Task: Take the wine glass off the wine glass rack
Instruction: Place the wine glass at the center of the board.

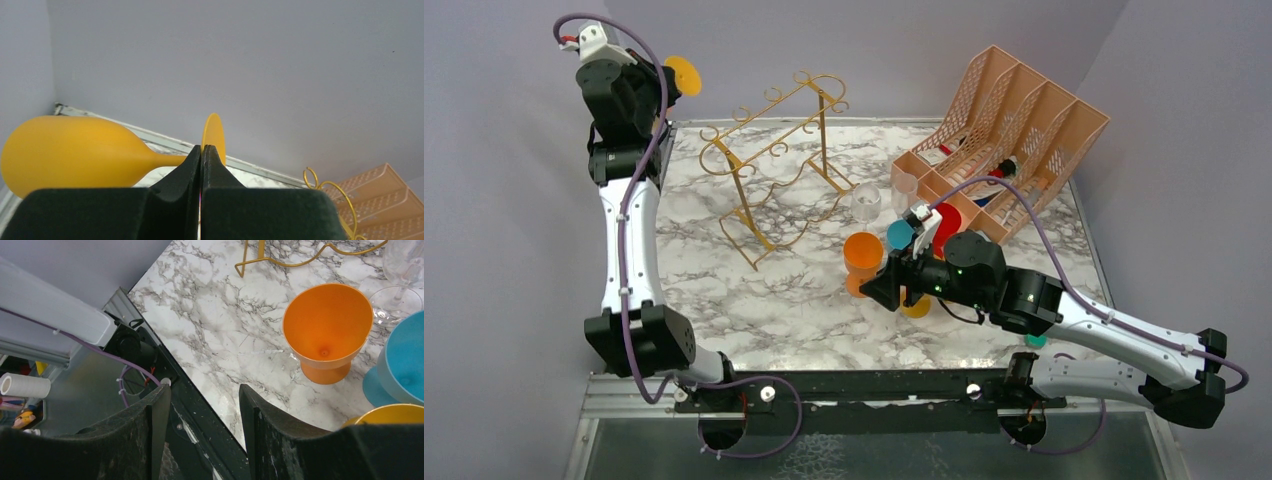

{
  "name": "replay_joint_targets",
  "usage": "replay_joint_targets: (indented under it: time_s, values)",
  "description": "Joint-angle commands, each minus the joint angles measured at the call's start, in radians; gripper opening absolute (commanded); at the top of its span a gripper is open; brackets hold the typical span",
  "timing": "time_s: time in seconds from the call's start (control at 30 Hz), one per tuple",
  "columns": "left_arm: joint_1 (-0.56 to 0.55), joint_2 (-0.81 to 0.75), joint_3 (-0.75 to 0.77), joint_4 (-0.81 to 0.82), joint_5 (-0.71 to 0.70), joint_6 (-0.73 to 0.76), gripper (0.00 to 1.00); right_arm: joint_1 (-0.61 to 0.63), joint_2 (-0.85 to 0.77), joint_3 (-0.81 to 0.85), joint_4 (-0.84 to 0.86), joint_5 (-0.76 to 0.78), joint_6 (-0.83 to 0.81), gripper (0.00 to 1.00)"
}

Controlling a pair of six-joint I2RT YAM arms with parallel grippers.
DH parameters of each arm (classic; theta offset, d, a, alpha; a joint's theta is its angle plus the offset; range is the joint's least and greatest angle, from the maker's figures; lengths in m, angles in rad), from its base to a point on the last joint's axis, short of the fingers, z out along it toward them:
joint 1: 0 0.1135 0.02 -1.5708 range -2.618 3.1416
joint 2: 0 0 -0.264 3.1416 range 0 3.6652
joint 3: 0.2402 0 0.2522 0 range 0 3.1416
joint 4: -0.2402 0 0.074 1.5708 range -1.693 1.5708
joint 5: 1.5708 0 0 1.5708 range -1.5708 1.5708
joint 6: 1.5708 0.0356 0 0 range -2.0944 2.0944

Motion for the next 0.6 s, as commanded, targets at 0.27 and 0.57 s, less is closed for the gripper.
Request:
replay_joint_targets:
  time_s: [0.27, 0.57]
  values:
    - [0.012, -0.358, -0.280, -0.166, -0.222, 0.203, 0.00, 0.004, -0.014, 0.028, 0.028, 0.041, 0.002, 0.57]
    - [0.012, -0.673, -0.539, -0.310, -0.288, 0.170, 0.00, 0.004, -0.018, 0.000, 0.103, 0.034, 0.025, 0.57]
